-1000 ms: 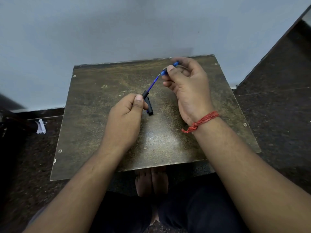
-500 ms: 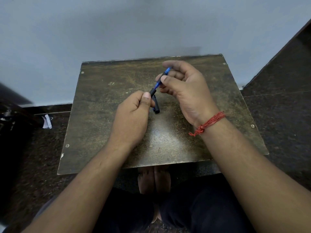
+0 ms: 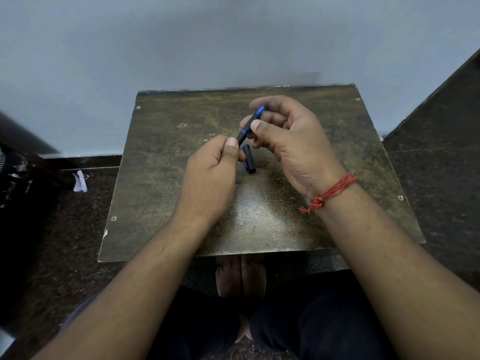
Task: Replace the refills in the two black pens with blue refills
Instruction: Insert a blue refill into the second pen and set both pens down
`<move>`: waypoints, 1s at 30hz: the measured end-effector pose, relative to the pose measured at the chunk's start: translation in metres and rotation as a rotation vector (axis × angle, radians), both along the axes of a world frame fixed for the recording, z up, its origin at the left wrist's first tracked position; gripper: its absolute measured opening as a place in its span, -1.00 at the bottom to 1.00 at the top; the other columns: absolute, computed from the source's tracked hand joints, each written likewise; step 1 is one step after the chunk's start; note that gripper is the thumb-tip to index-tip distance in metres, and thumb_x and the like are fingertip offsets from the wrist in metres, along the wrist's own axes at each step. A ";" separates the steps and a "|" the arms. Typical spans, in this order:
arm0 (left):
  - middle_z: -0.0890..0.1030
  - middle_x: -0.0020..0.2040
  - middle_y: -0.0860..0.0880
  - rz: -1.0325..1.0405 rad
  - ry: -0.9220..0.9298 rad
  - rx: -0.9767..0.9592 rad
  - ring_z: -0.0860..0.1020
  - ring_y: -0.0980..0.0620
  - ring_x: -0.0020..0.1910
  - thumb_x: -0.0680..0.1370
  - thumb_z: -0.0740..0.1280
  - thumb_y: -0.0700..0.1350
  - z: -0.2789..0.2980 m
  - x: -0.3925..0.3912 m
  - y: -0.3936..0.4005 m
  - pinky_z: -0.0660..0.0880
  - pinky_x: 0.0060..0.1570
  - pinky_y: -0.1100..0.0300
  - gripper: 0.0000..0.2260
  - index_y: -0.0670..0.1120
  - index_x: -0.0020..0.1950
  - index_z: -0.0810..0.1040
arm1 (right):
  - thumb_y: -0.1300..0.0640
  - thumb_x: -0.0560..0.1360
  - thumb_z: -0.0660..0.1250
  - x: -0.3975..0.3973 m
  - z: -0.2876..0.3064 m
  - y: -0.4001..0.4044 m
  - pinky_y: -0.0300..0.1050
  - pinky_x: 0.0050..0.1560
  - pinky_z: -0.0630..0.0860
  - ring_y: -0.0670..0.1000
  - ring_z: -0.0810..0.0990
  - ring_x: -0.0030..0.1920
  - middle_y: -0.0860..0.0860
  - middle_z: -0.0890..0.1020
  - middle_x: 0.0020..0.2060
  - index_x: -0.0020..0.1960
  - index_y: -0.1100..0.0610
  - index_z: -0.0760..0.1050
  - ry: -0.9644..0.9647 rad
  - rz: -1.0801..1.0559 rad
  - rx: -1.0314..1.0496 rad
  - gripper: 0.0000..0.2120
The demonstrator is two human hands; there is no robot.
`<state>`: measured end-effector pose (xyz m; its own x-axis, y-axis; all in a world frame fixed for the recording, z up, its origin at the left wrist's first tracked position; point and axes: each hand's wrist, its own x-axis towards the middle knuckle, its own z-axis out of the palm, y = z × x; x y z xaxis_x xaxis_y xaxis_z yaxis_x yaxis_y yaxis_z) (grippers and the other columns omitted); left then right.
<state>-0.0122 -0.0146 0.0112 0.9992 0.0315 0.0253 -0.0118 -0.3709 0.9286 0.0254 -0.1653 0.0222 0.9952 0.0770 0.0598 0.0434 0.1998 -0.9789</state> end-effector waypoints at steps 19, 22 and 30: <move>0.39 -0.39 0.11 -0.013 0.008 0.005 0.33 0.18 -0.43 0.72 0.15 0.01 0.001 -0.002 -0.004 0.29 -0.35 0.16 -0.69 0.00 -0.14 0.57 | 0.22 0.49 0.44 0.004 -0.005 -0.006 -0.17 -0.20 0.53 0.03 0.63 -0.10 0.07 0.69 -0.12 0.01 0.18 0.60 0.132 -0.030 0.084 -0.89; 0.41 -0.41 0.13 -0.012 0.009 0.017 0.34 0.18 -0.43 0.72 0.15 0.01 0.001 -0.002 -0.004 0.29 -0.34 0.15 -0.68 -0.02 -0.13 0.57 | 0.32 0.52 0.39 0.003 -0.002 -0.004 -0.21 -0.24 0.51 0.00 0.63 -0.17 0.08 0.68 -0.17 -0.01 0.20 0.59 0.179 0.000 0.154 -0.92; 0.42 -0.46 0.18 -0.026 0.008 0.020 0.35 0.20 -0.44 0.72 0.16 0.01 0.000 -0.003 -0.005 0.28 -0.35 0.16 -0.68 0.01 -0.15 0.57 | 0.09 0.46 0.48 0.003 -0.006 0.000 -0.26 -0.48 0.31 -0.10 0.45 -0.40 0.03 0.53 -0.33 -0.18 0.09 0.47 0.219 -0.100 0.039 -0.81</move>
<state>-0.0150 -0.0200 0.0117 0.9998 0.0055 0.0175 -0.0140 -0.3887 0.9212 0.0288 -0.1651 0.0163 0.9874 -0.0206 -0.1572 -0.1475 0.2431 -0.9587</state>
